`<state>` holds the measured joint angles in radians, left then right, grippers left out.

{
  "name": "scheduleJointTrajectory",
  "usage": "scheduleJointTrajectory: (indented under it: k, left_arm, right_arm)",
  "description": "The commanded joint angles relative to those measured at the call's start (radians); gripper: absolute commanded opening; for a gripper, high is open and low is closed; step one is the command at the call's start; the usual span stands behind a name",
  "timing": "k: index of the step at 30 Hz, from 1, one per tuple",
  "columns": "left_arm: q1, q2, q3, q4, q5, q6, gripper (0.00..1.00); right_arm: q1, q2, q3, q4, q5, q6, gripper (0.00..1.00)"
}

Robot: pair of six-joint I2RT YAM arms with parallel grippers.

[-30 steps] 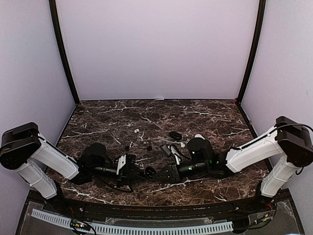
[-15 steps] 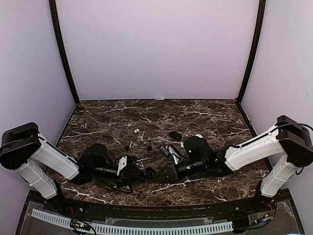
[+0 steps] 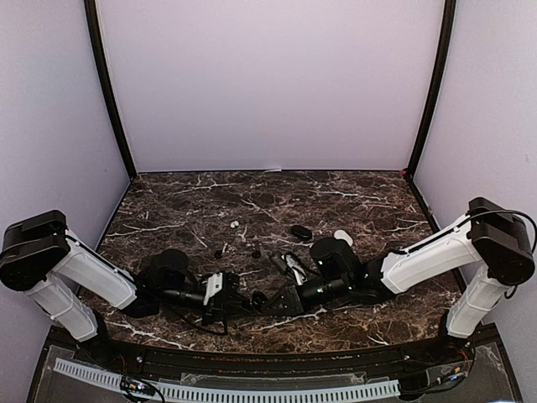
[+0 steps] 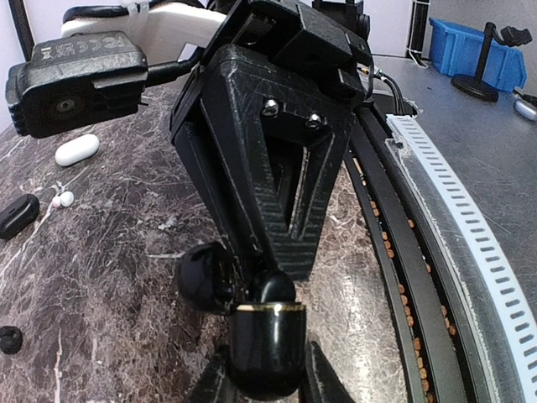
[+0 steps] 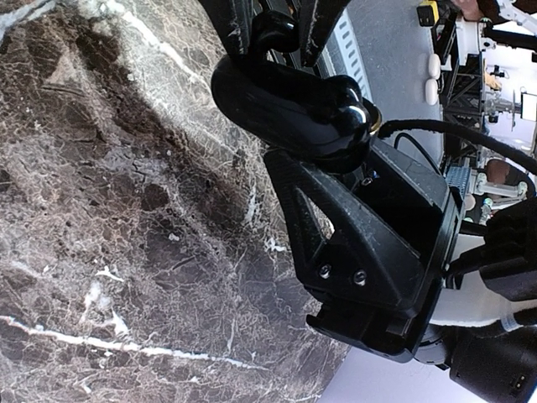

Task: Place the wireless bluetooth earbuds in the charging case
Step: Insert the right earbud into the right side groove of the charging case.

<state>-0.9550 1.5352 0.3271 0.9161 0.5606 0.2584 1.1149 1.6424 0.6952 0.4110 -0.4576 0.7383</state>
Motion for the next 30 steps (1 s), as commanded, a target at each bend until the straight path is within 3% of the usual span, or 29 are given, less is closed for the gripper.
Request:
scheduleJointTrajectory:
  k: [1,10,18,30]
  left_arm:
    - [-0.02,-0.006,0.041,0.023,0.007,0.025,0.07]
    - [-0.025,-0.006,0.041,0.026,0.009,0.024,0.07]
    - [-0.025,-0.006,0.042,0.036,0.012,0.005,0.07]
    - [-0.025,-0.001,0.047,0.039,0.012,-0.008,0.07]
  right_arm:
    - [0.018,0.023,0.027,0.058,-0.02,0.011,0.05]
    - [0.019,0.018,0.016,0.095,-0.035,0.016,0.13]
    - [0.019,-0.034,-0.006,0.098,-0.019,0.004,0.35]
    - [0.017,-0.108,-0.029,0.058,0.023,-0.007,0.43]
